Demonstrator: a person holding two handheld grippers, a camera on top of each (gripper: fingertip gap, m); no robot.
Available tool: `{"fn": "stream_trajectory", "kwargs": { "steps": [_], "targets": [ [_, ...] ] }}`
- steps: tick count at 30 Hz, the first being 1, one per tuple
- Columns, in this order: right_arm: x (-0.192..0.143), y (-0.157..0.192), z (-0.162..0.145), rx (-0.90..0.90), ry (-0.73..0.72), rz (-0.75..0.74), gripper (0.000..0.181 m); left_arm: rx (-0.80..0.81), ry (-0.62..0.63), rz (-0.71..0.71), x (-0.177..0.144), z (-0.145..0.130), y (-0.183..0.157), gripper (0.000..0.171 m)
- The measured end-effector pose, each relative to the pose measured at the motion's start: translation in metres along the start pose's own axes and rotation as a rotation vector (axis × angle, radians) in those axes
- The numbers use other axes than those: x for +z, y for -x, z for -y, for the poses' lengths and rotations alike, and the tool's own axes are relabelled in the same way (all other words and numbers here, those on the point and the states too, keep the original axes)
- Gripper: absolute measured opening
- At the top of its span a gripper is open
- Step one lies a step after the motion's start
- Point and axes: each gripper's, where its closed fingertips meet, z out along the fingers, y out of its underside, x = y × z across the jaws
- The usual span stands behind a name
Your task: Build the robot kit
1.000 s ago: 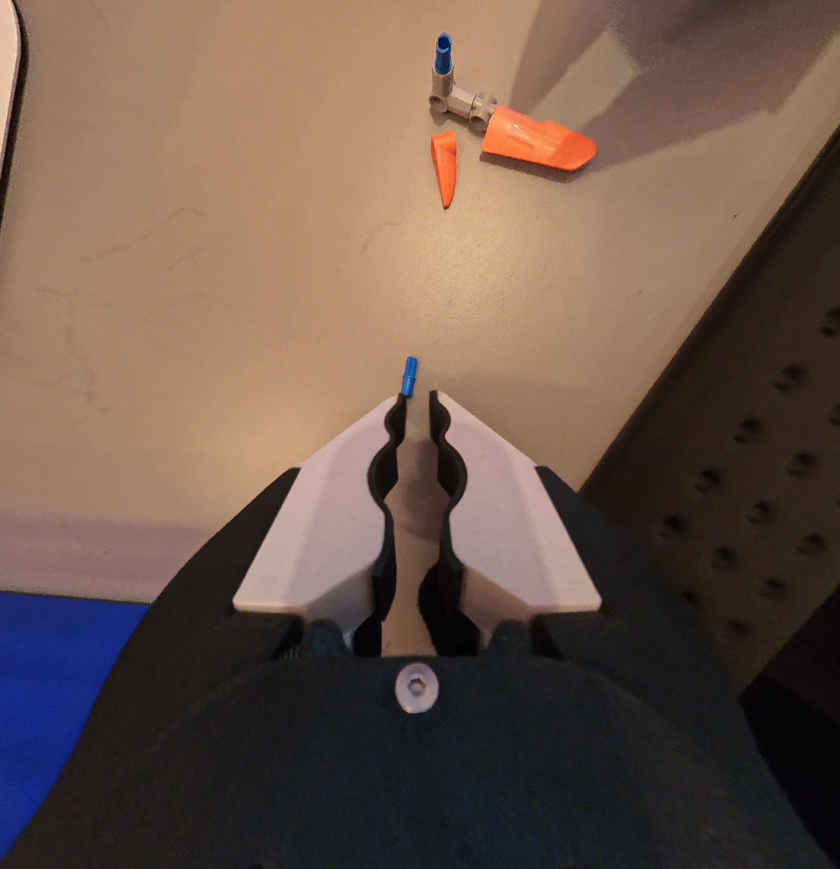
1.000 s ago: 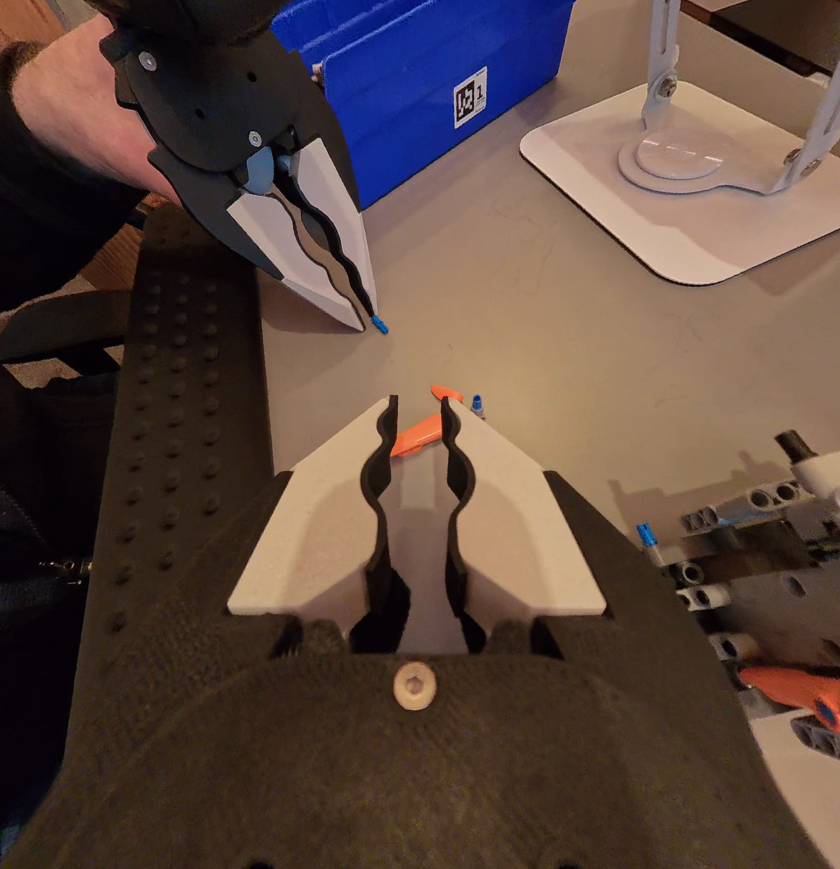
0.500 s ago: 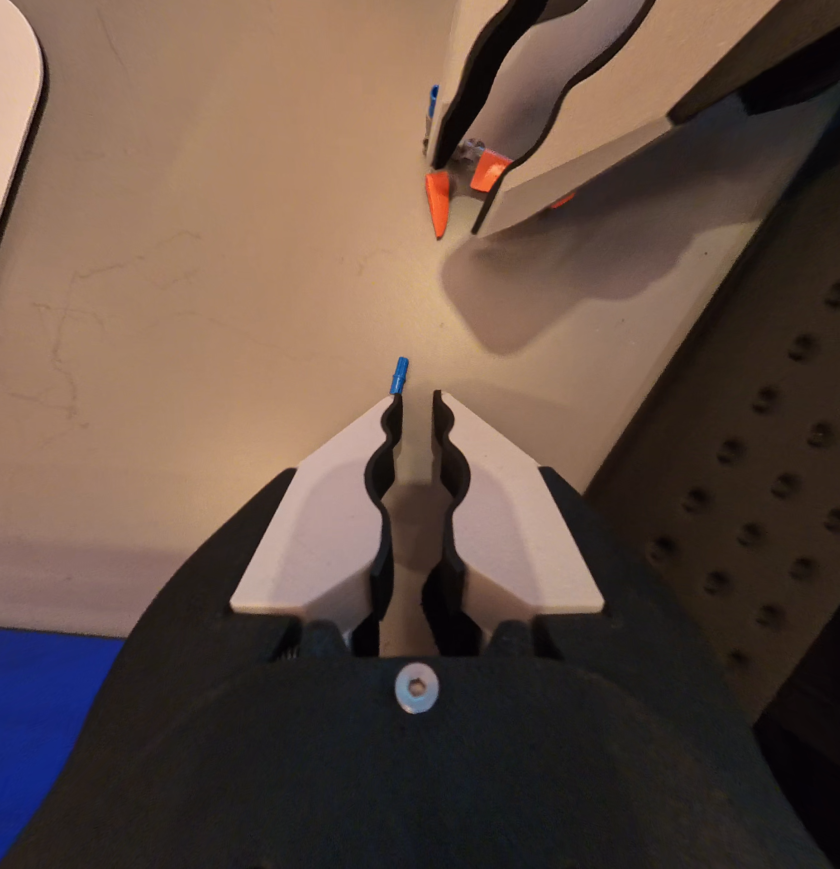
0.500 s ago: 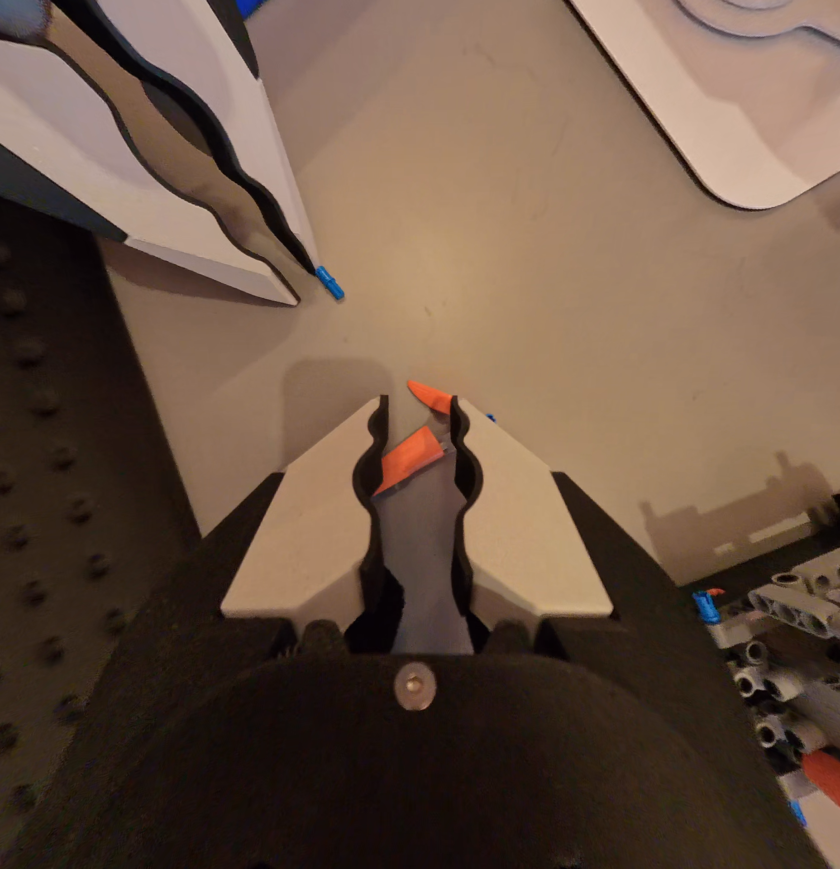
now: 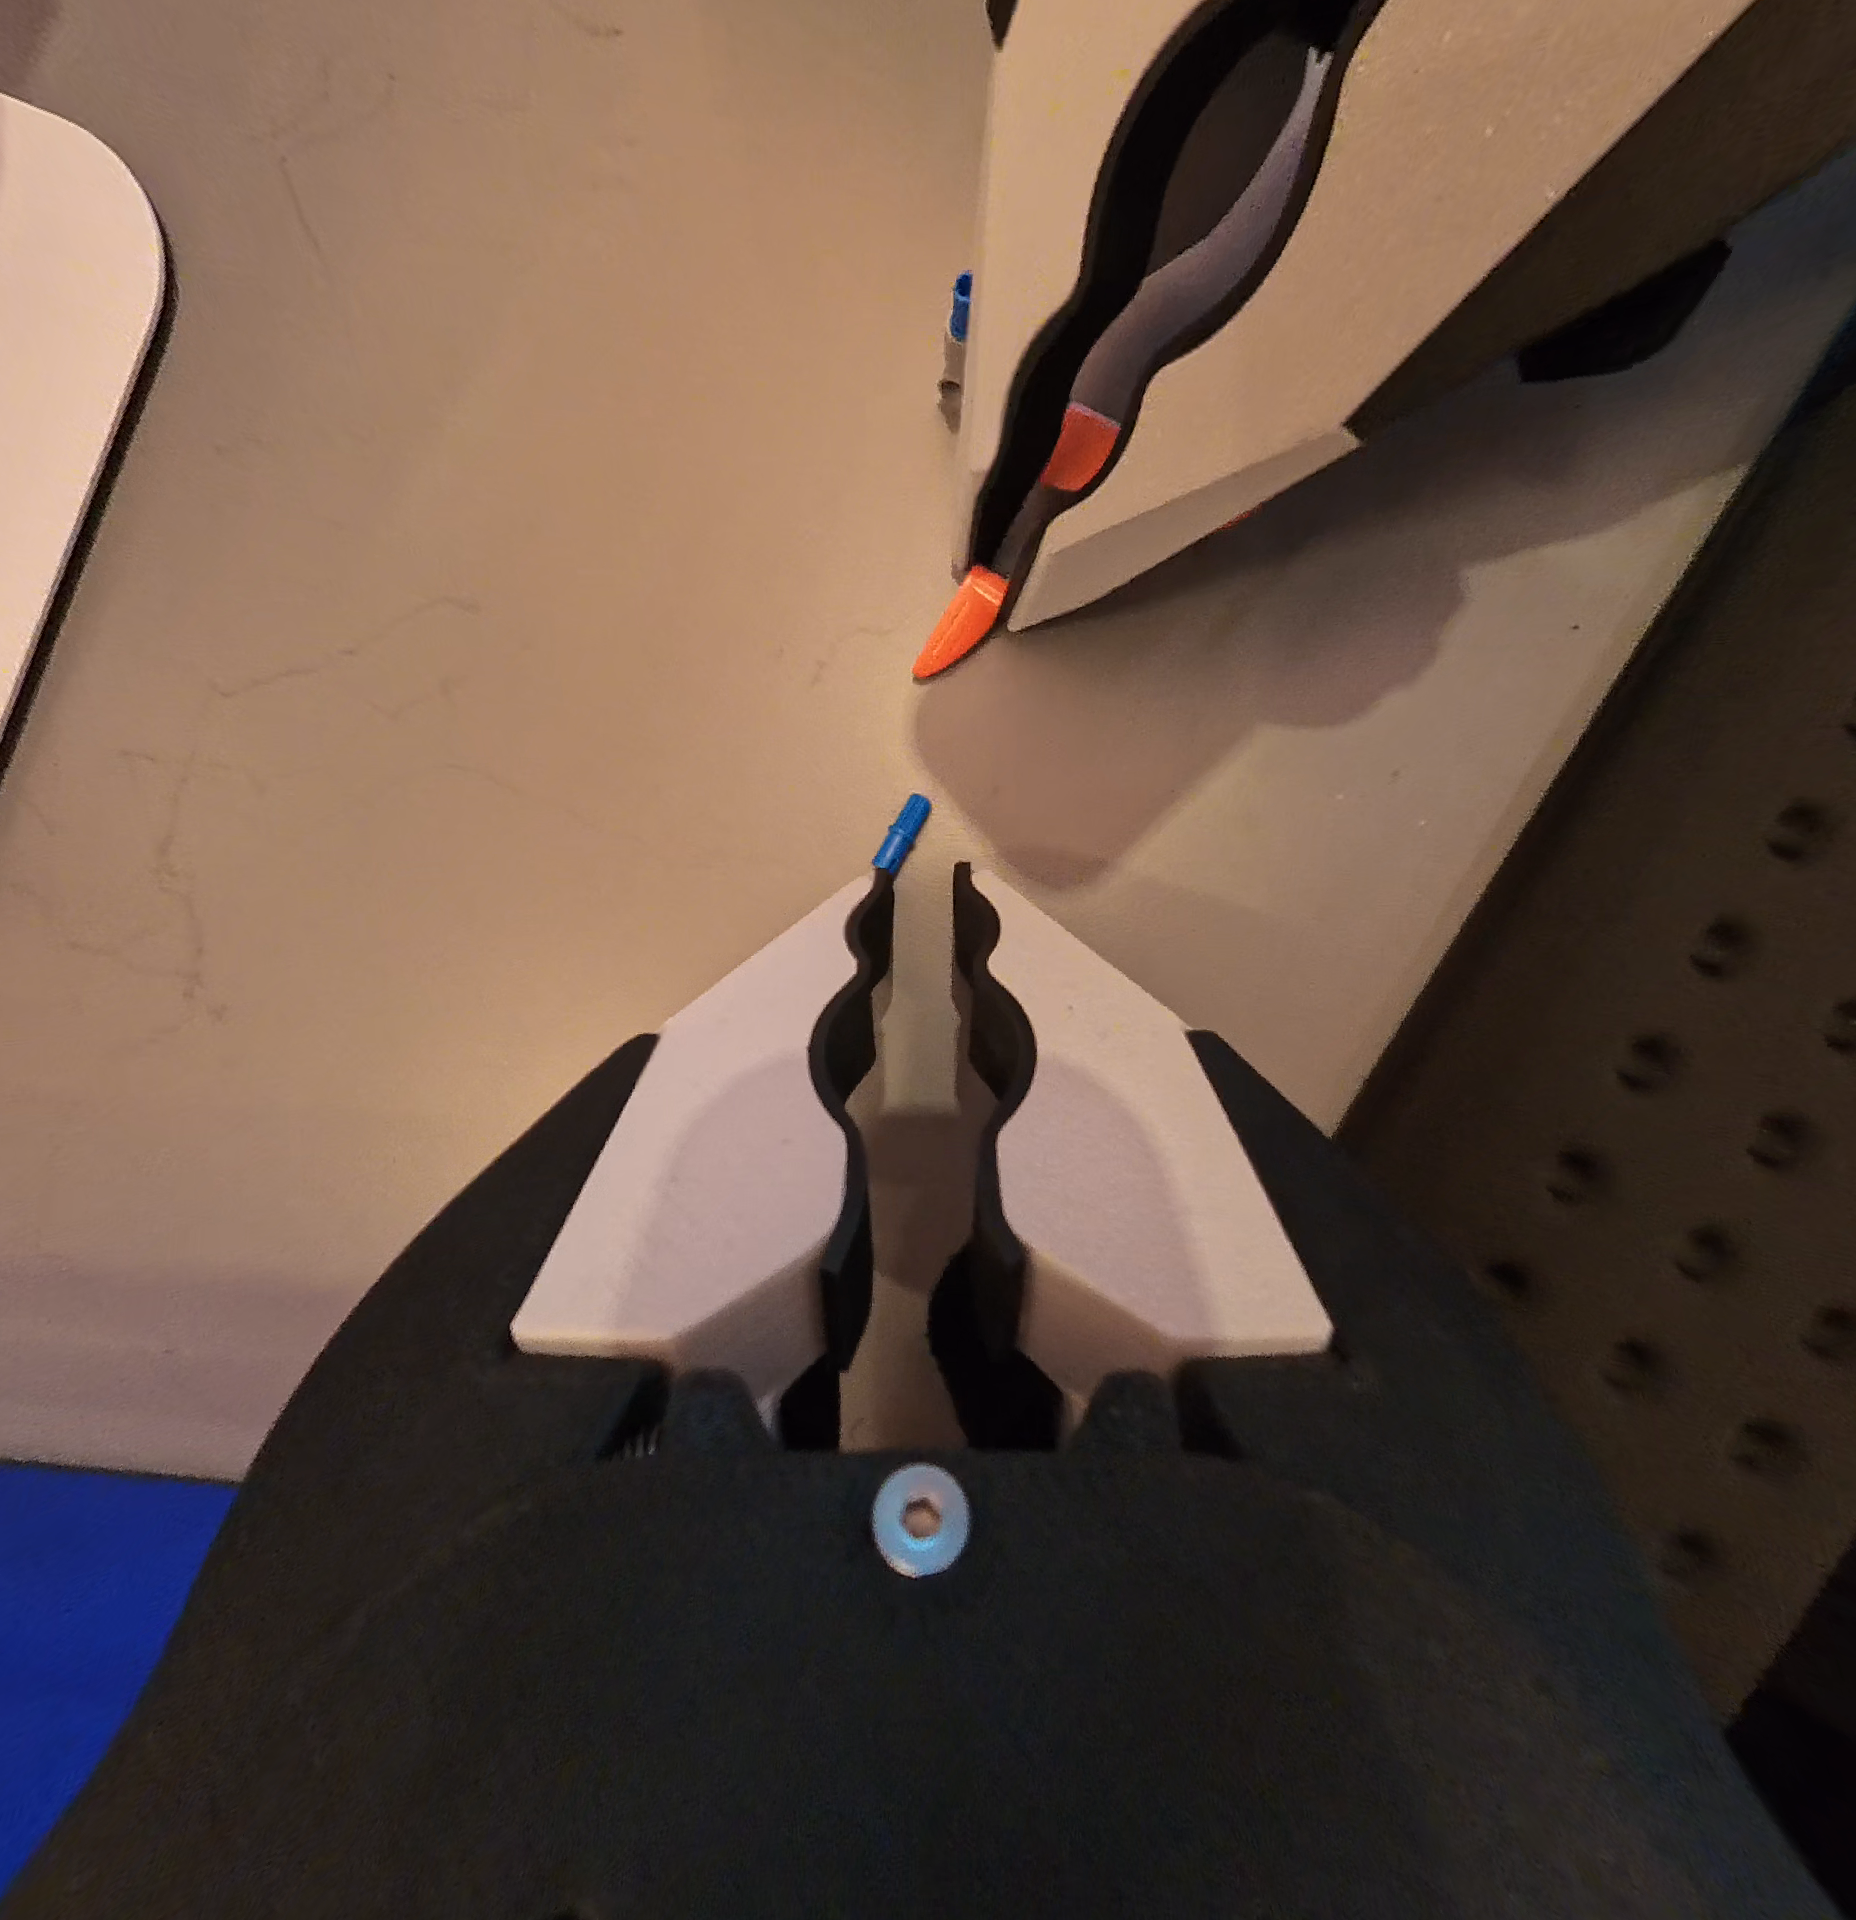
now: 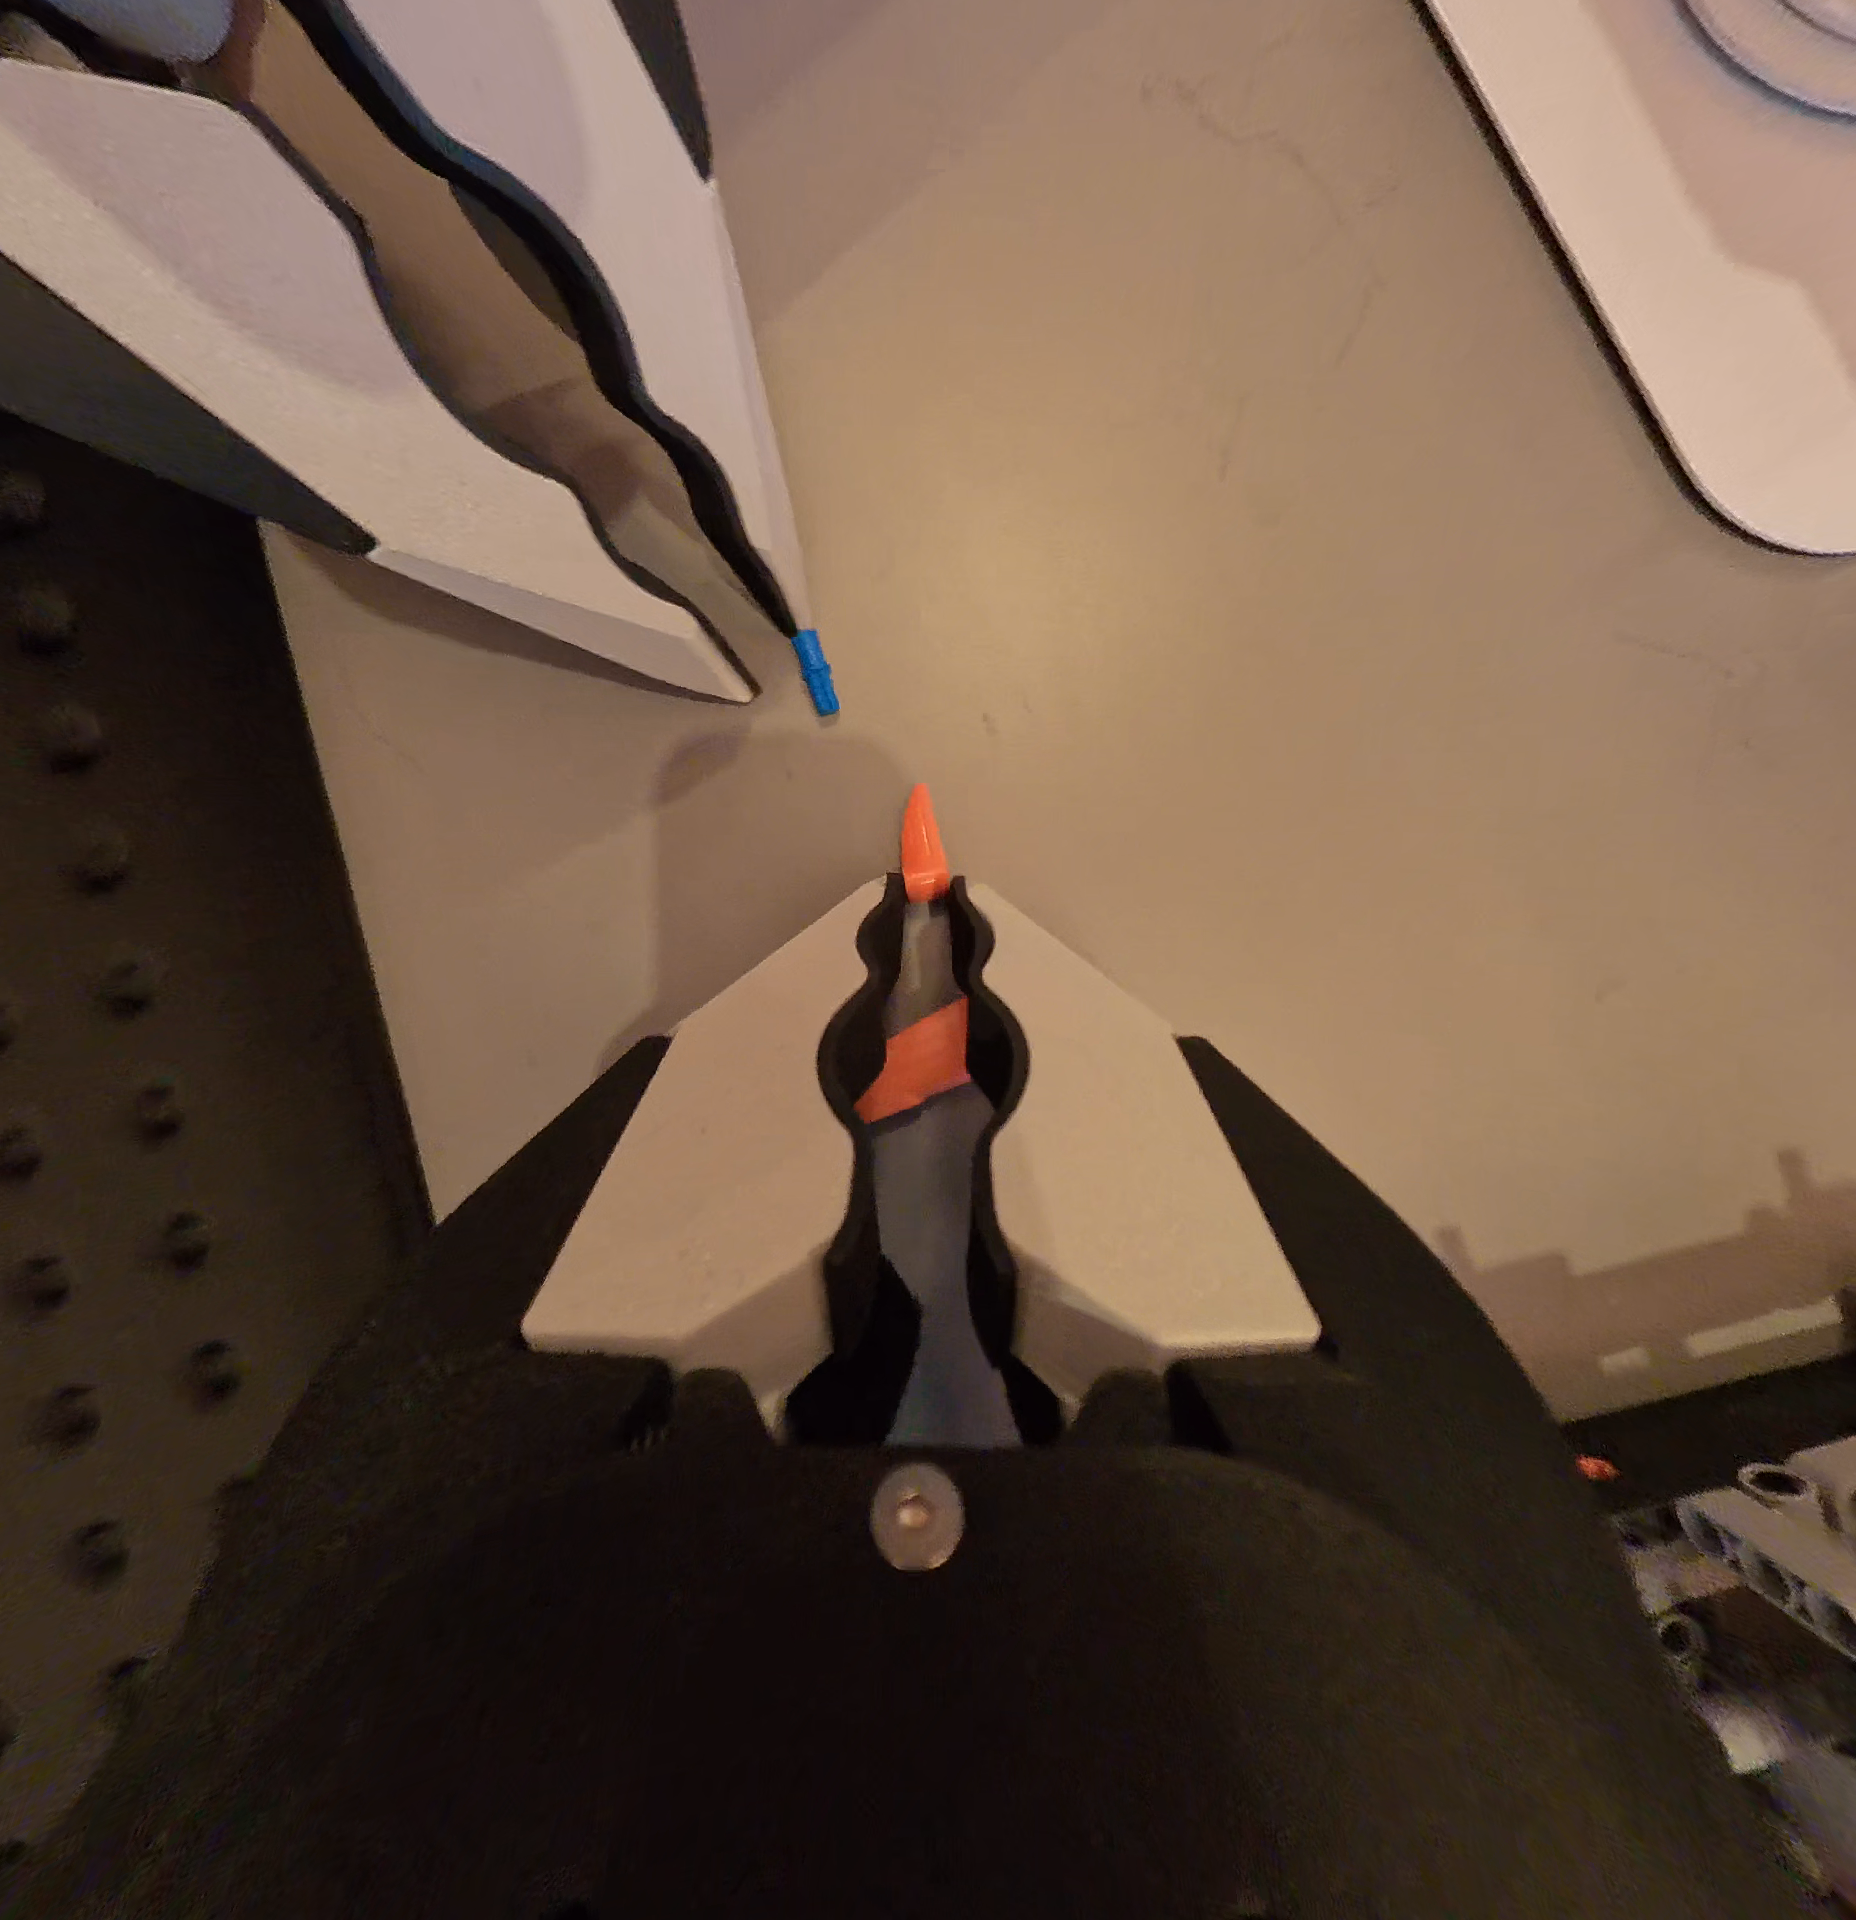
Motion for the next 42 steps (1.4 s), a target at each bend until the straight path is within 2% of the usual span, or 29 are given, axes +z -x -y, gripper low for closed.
{"fn": "stream_trajectory", "kwargs": {
  "steps": [5,7,13,19,22,24,26,29,32,35,42],
  "targets": [
    [0.0,0.017,0.002,-0.003,-0.016,0.088,0.012,0.02,-0.008,0.01,0.0,0.001,0.0,0.01],
    [0.0,0.025,0.001,-0.02,-0.018,0.126,0.01,0.022,-0.009,0.01,0.0,0.001,0.0,0.01],
    [-0.001,0.031,-0.001,-0.091,-0.008,0.143,0.0,0.036,-0.007,0.022,0.0,0.003,0.002,0.016],
    [-0.004,0.026,0.006,-0.062,-0.029,0.129,0.008,0.052,-0.008,0.021,0.001,0.003,0.002,0.016],
    [0.002,0.032,0.003,-0.064,-0.006,0.156,0.007,0.057,-0.005,0.011,0.002,0.004,0.002,0.01],
    [-0.001,0.045,0.007,-0.057,-0.026,0.226,0.008,0.067,-0.004,-0.006,0.002,0.003,-0.001,0.003],
    [-0.003,0.05,0.007,-0.05,-0.031,0.269,0.008,0.075,-0.004,0.0,0.002,0.003,-0.002,0.003],
    [-0.009,0.04,0.012,-0.042,-0.067,0.243,0.009,0.072,-0.006,0.0,0.001,0.002,-0.002,0.002],
    [-0.009,0.027,0.011,-0.105,-0.046,0.171,0.019,0.078,-0.003,-0.013,0.001,0.002,-0.004,0.002],
    [-0.002,0.024,0.006,-0.175,0.01,0.153,0.017,0.083,-0.001,-0.03,0.0,0.001,-0.008,0.002],
    [0.0,0.03,0.0,-0.152,0.046,0.164,0.009,0.081,-0.009,-0.035,-0.002,-0.002,-0.013,0.002]
  ]
}}
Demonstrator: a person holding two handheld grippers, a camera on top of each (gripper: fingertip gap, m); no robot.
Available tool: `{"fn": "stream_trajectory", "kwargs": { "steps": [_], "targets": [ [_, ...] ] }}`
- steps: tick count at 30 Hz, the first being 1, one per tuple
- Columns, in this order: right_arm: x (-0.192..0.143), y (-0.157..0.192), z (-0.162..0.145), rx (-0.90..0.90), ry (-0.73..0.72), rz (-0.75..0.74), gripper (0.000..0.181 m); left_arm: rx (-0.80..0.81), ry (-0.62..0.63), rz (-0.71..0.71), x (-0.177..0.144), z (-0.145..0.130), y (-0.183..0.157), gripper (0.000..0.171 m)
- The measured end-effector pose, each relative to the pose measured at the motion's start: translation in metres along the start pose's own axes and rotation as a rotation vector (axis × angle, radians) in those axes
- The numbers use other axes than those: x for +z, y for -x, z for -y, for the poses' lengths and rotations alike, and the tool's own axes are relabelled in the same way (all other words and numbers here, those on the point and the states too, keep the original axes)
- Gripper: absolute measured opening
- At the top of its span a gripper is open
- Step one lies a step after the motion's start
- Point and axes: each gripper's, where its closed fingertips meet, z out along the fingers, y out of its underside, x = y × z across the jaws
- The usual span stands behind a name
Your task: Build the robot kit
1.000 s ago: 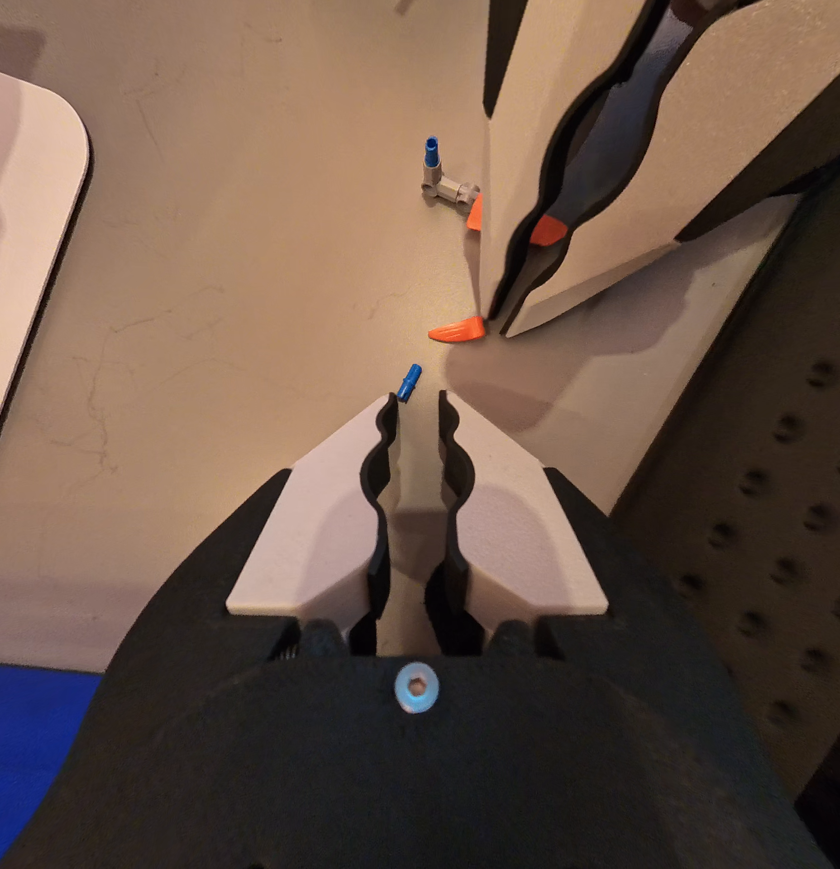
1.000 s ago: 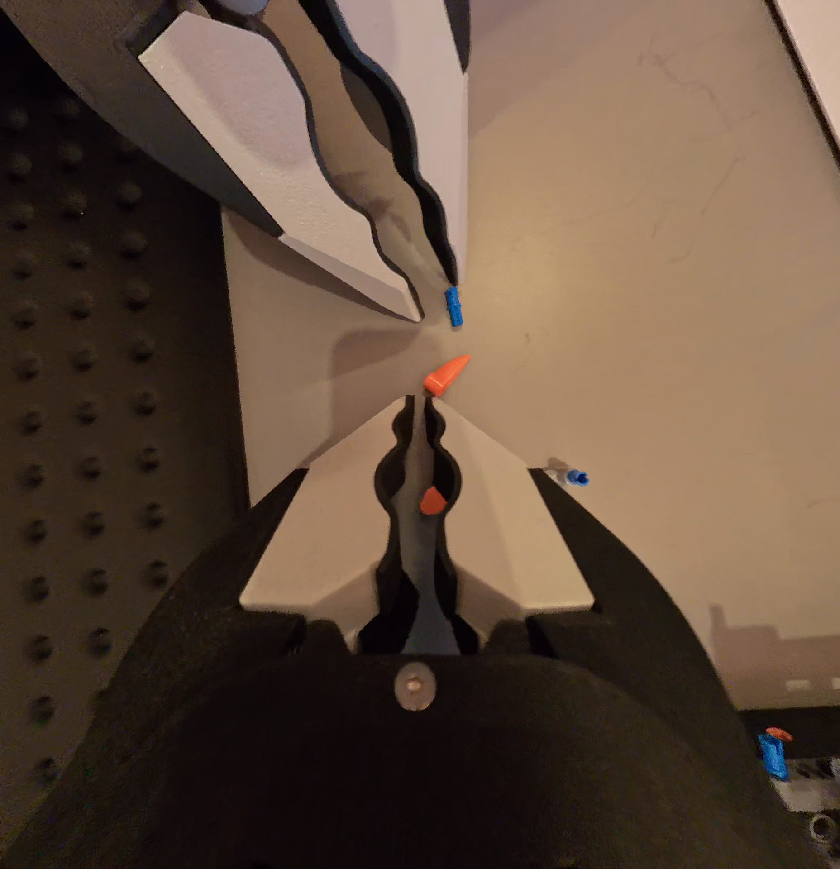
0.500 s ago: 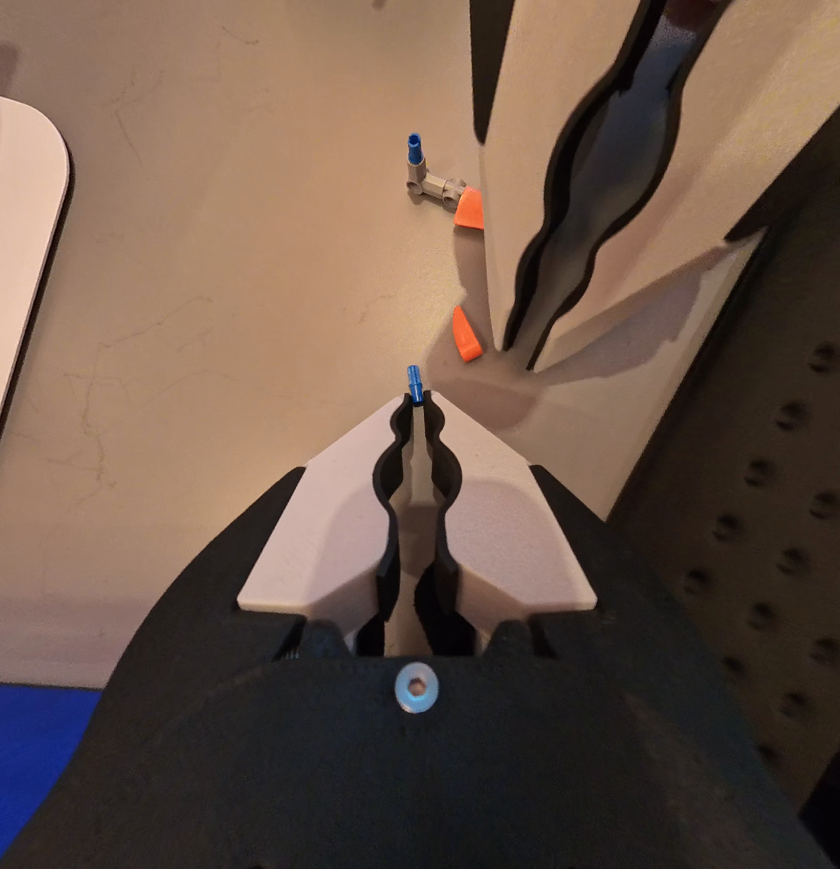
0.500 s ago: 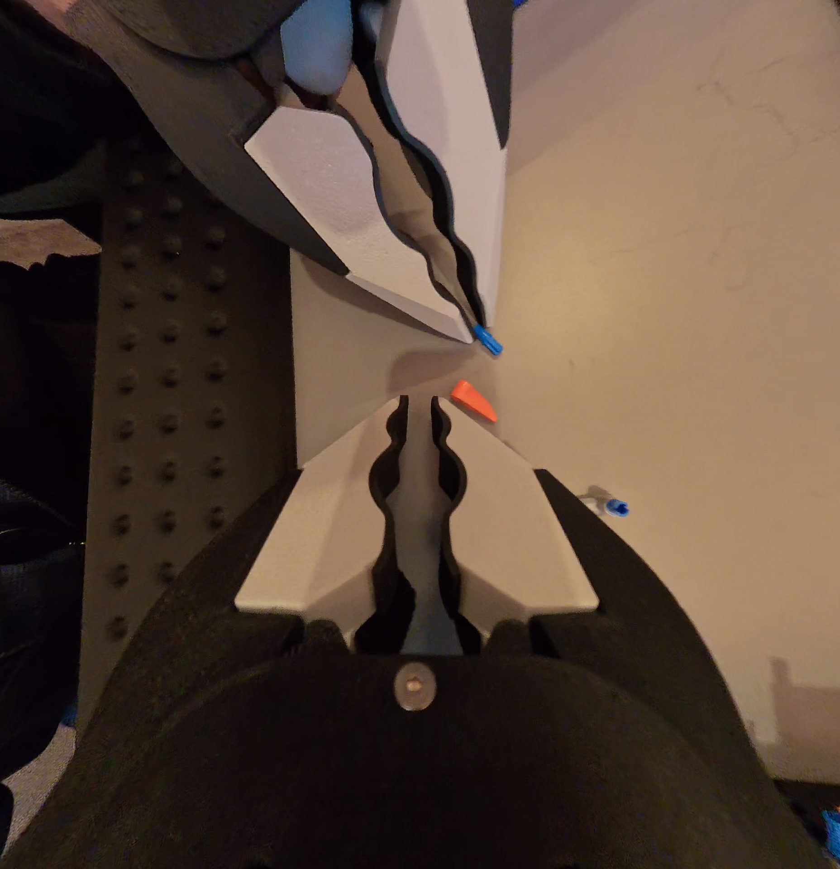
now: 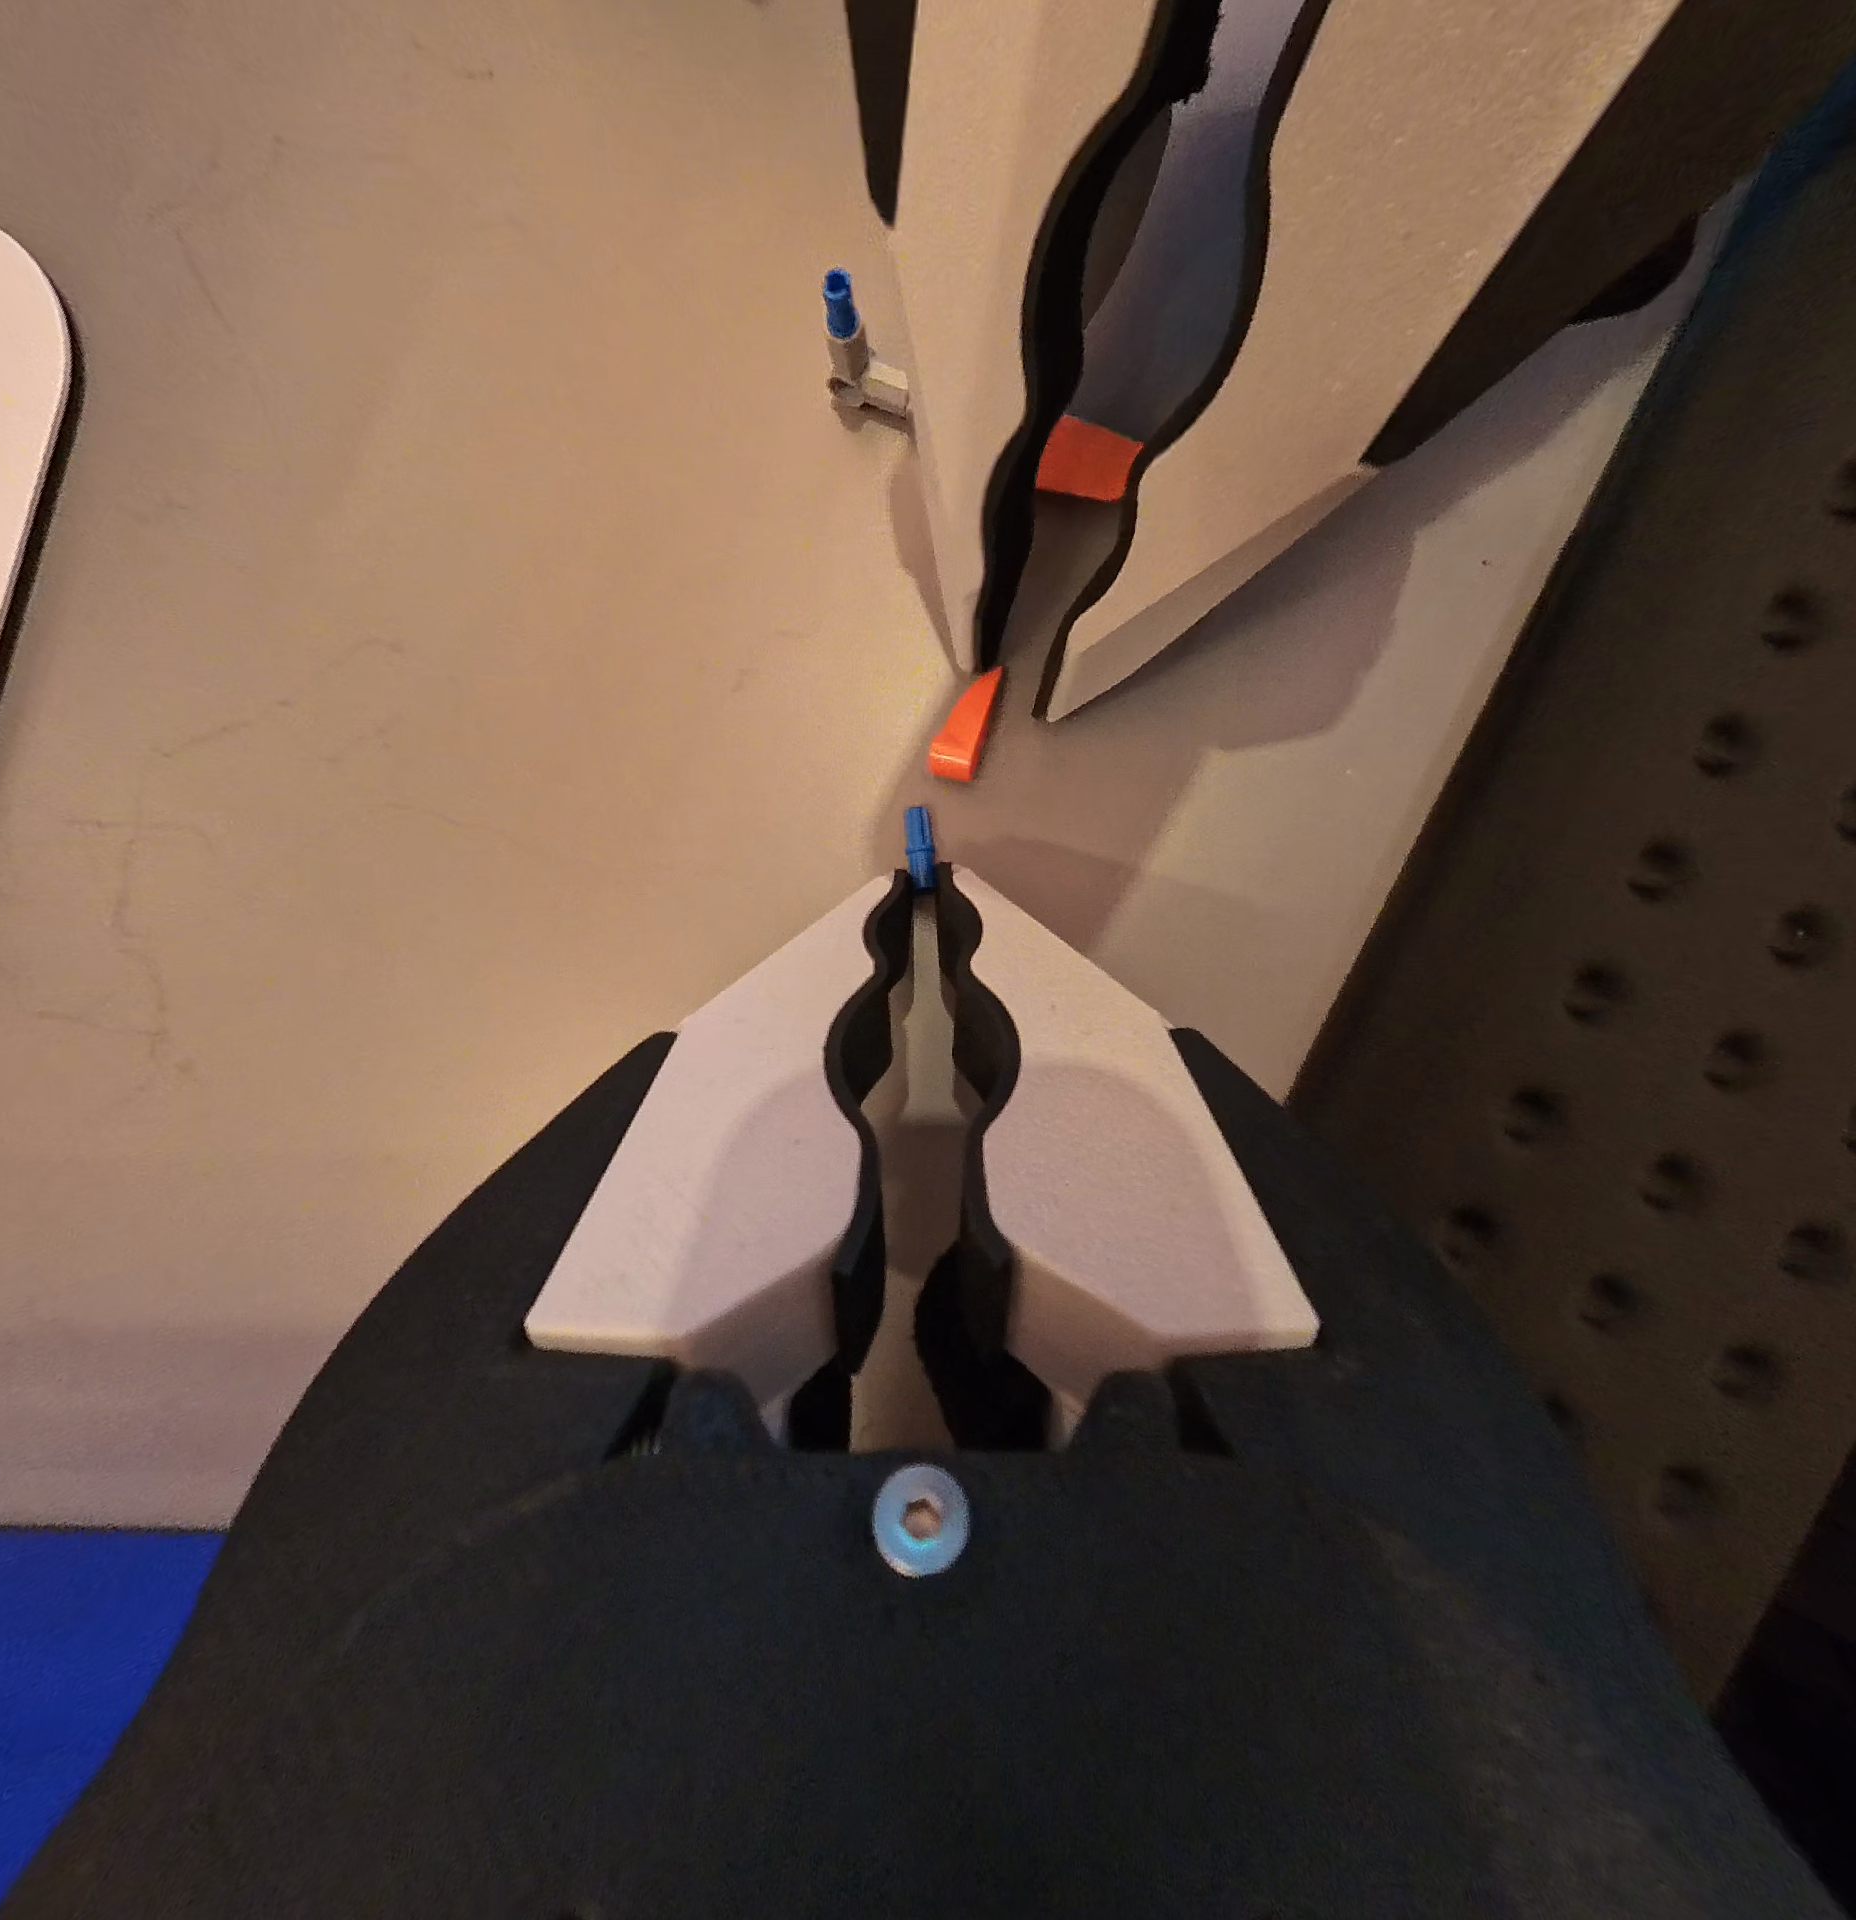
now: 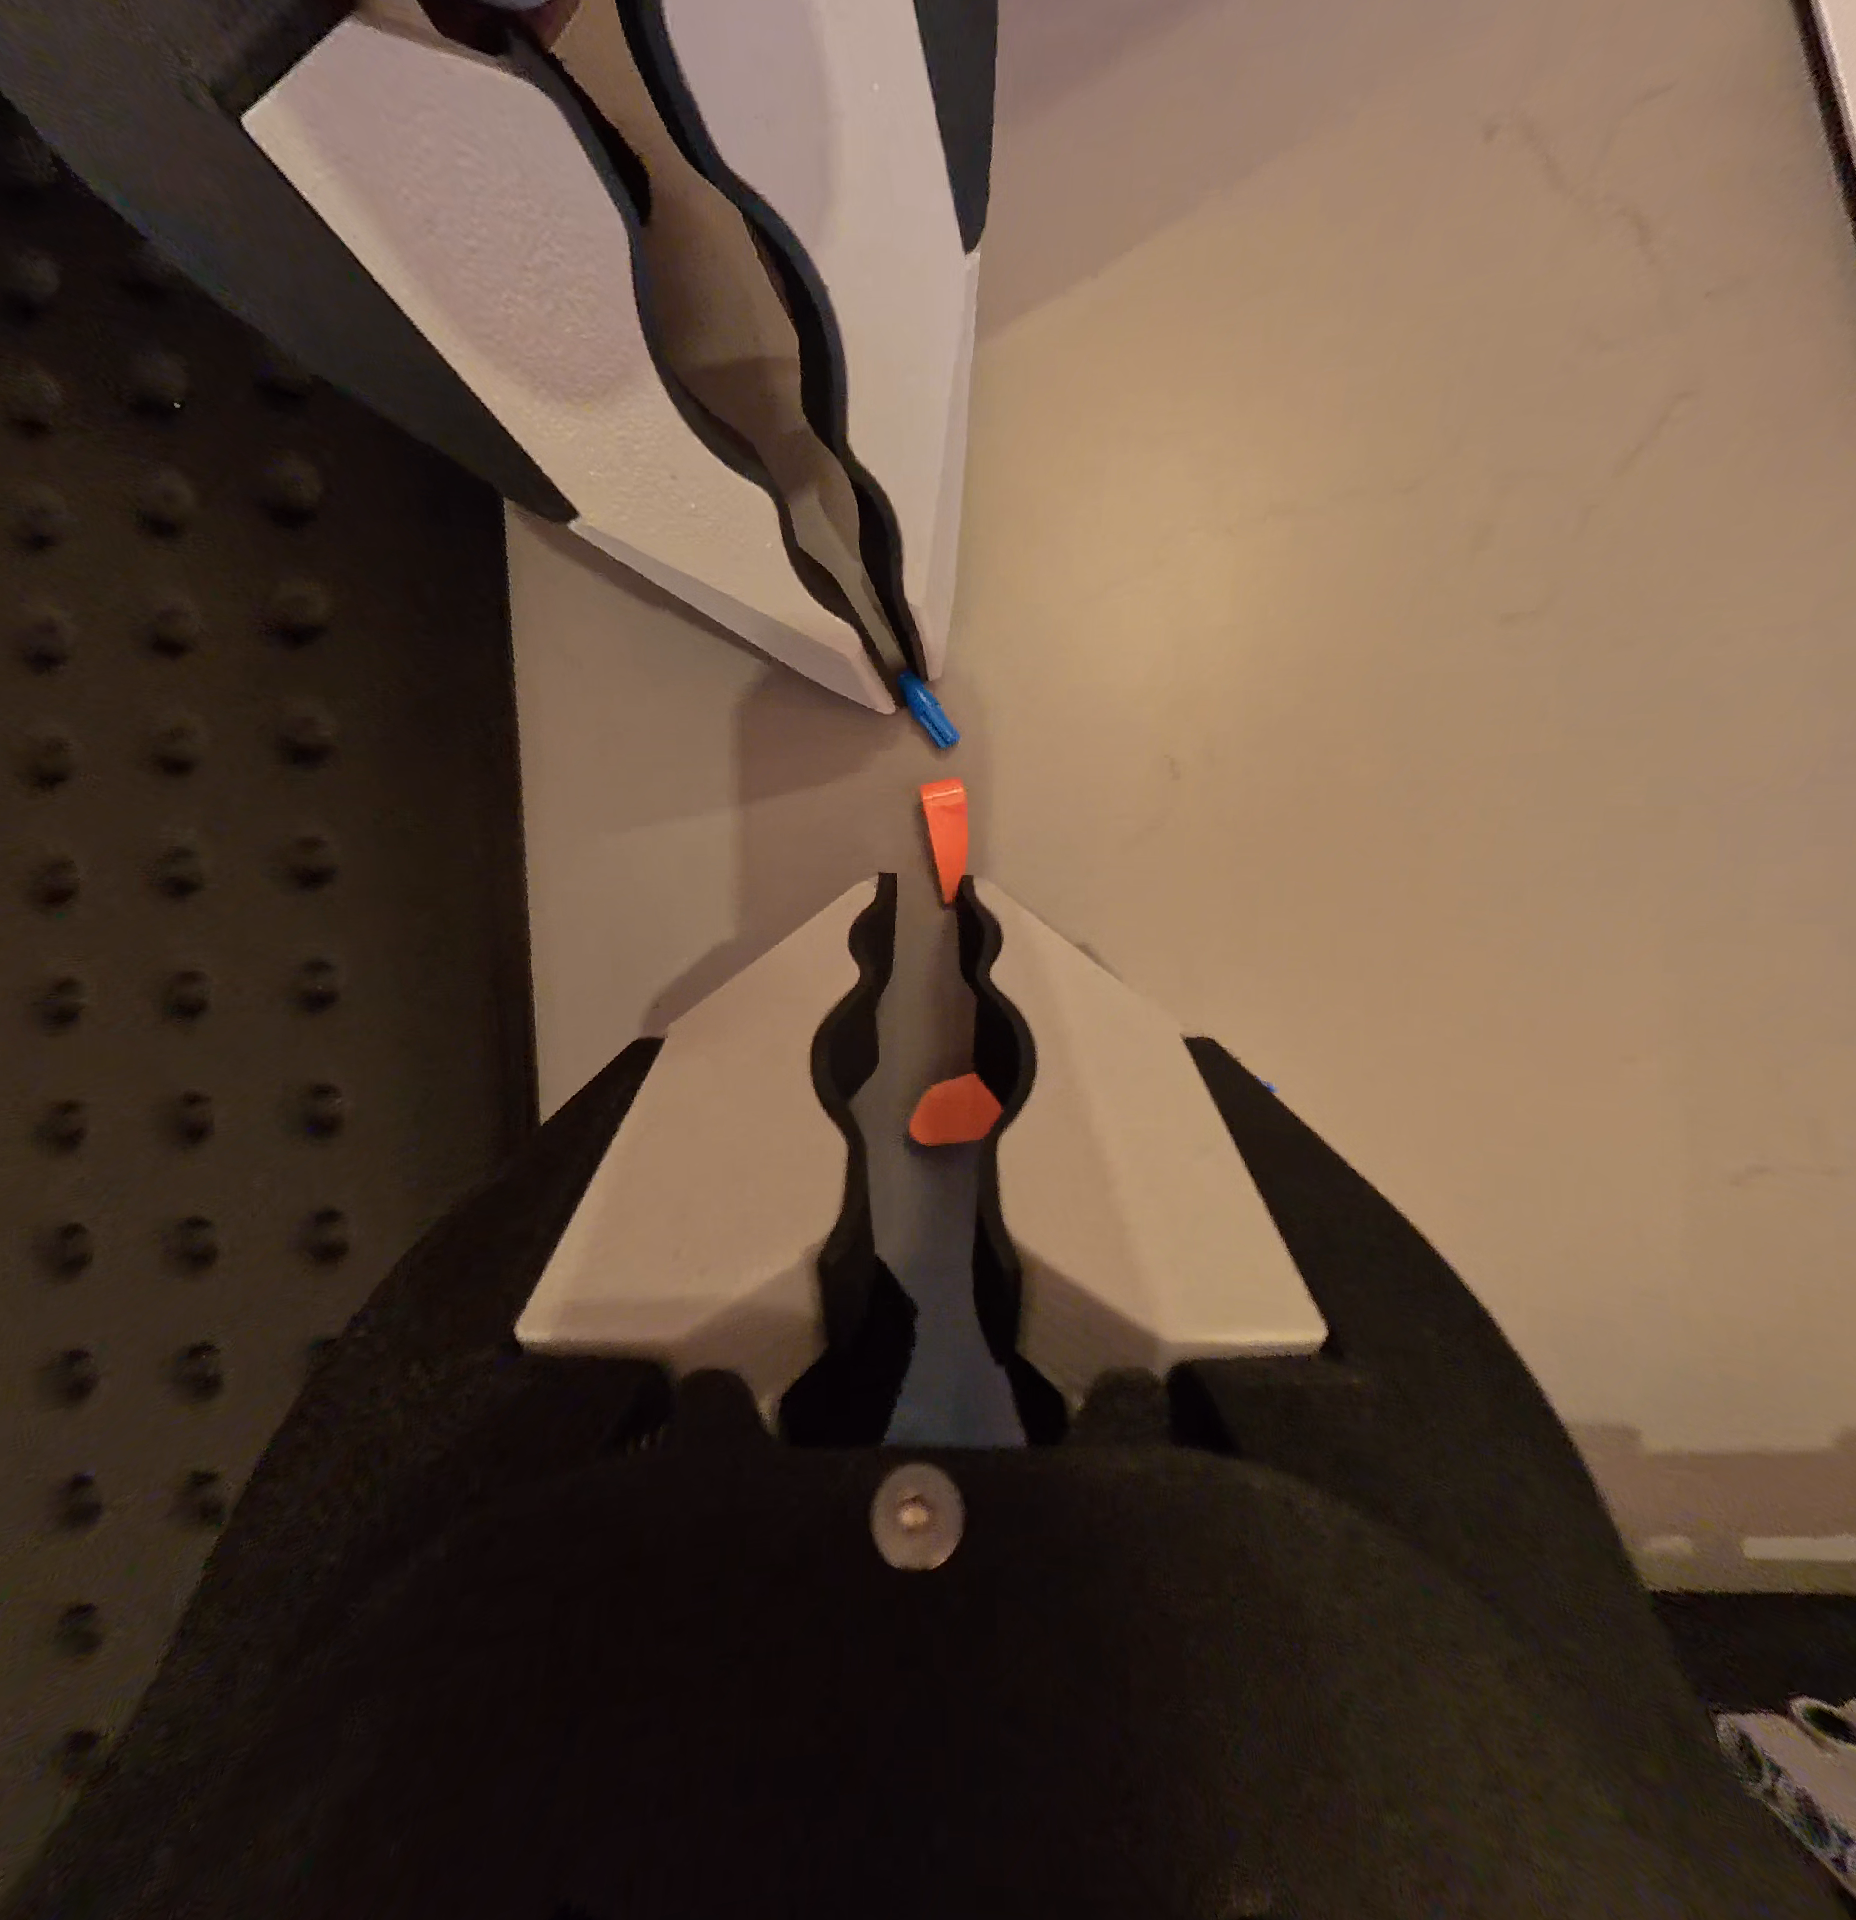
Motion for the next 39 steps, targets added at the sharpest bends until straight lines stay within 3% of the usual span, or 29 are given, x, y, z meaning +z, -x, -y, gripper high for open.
{"fn": "stream_trajectory", "kwargs": {
  "steps": [4,9,23,39],
  "targets": [
    [-0.001,-0.002,0.008,0.009,-0.021,-0.04,0.013,0.003,-0.006,-0.008,0.001,0.002,0.001,0.002],
    [0.006,-0.006,0.008,-0.011,-0.007,-0.06,0.004,0.004,-0.007,-0.009,0.001,0.002,0.001,0.002],
    [0.009,-0.001,0.014,0.212,-0.068,-0.051,0.005,-0.017,-0.024,-0.039,0.0,0.002,-0.013,0.002],
    [0.009,0.001,0.014,0.224,-0.071,-0.075,0.002,-0.098,-0.053,0.029,0.0,0.004,-0.01,0.002]
  ]
}}
